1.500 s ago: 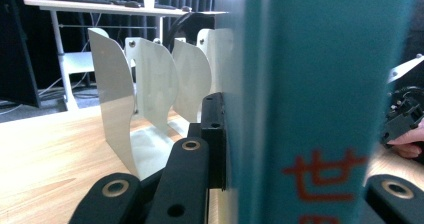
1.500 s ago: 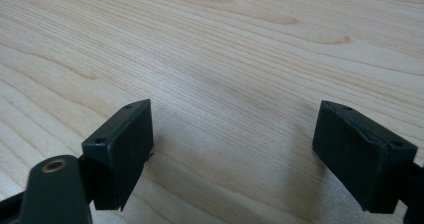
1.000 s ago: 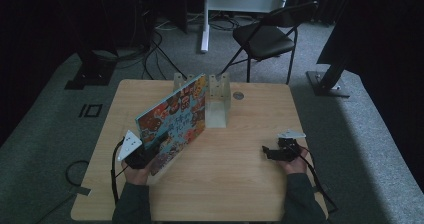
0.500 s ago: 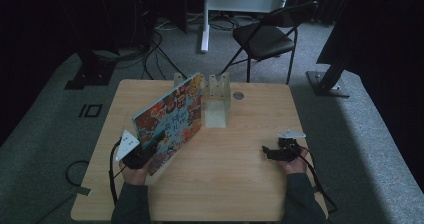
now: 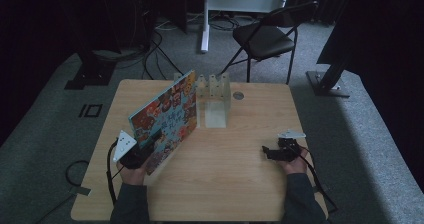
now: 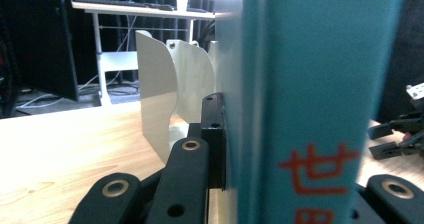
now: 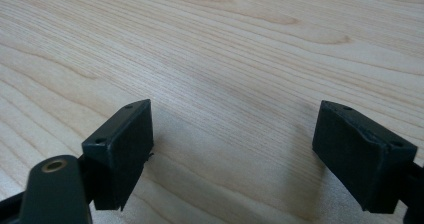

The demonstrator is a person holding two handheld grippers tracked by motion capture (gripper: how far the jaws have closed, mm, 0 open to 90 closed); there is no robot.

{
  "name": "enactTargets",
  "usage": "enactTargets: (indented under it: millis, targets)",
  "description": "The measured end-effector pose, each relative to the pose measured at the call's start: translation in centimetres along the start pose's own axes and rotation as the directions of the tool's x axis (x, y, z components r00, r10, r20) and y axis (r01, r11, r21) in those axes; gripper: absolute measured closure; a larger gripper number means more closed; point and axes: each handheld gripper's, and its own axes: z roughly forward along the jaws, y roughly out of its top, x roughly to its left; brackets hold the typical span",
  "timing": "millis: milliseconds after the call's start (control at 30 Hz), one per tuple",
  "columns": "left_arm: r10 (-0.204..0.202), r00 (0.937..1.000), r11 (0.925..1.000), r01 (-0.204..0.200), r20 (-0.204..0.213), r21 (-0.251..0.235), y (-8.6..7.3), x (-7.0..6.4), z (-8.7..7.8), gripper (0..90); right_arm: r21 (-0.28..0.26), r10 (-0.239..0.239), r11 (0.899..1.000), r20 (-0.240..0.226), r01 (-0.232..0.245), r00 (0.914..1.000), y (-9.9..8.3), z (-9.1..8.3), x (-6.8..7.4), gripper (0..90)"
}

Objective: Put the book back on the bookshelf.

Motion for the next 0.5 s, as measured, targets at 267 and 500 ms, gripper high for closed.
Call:
enactTargets:
  millis: [267, 500]
  targets:
    - [0.0, 0.9999, 1.0, 0.0, -0.015, -0.004, 0.04, 0.07, -0.14, 80.9, 0.0, -0.001, 1.0, 0.0, 0.001, 1.0, 0.0, 0.0, -0.01, 16.3]
    - [0.011, 0.9993, 0.9999, -0.011, -0.035, -0.001, 0.19, 0.02, -0.03, 80.9, 0.0, 0.0, 1.0, 0.0, 0.0, 1.0, 0.0, 0.0, 0.0, 16.3]
